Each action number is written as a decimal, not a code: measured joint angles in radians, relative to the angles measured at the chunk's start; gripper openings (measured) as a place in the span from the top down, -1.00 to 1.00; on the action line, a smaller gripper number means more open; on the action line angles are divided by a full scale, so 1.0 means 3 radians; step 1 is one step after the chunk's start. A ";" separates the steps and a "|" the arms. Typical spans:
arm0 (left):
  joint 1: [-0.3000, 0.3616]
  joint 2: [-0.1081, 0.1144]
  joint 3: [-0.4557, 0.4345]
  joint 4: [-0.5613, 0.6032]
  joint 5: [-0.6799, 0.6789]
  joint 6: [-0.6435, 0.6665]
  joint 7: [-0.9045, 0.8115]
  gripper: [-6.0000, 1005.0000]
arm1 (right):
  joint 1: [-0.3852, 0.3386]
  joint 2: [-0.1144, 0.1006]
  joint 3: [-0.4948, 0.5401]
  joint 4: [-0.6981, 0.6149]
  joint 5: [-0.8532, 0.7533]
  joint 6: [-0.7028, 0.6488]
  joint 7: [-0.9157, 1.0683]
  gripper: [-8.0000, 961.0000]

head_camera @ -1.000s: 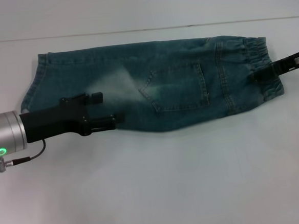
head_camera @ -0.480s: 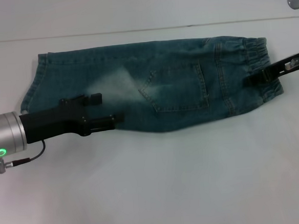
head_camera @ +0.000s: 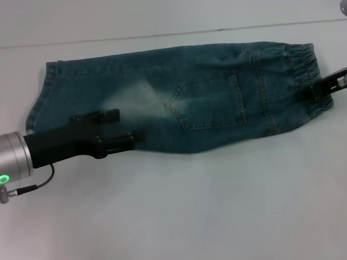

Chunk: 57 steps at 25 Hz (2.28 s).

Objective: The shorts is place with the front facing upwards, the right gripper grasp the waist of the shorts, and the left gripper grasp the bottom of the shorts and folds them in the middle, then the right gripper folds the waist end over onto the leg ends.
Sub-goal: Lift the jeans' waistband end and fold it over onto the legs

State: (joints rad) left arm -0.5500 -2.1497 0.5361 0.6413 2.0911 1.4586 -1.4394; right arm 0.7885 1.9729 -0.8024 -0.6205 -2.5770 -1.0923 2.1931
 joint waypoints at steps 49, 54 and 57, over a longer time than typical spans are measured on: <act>-0.1086 -0.0085 -0.0981 -0.3460 -0.1679 -0.2118 0.5326 0.99 | 0.0024 -0.0291 0.0549 -0.1222 0.1372 -0.1970 0.0117 0.74; -0.1081 -0.0085 -0.1388 -0.3715 -0.1153 -0.2143 0.5317 0.99 | 0.0106 -0.0264 0.0448 -0.1224 0.1365 -0.1961 0.0118 0.74; -0.1079 -0.0085 -0.1586 -0.3847 -0.0929 -0.2161 0.5313 0.99 | 0.0128 -0.0252 0.0393 -0.1215 0.1365 -0.1941 0.0119 0.74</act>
State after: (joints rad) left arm -0.8737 -2.1752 0.0604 -0.5129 1.8123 0.8103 0.1546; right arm 0.8269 1.8973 -0.6845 -0.9850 -2.1675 -1.6747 2.2287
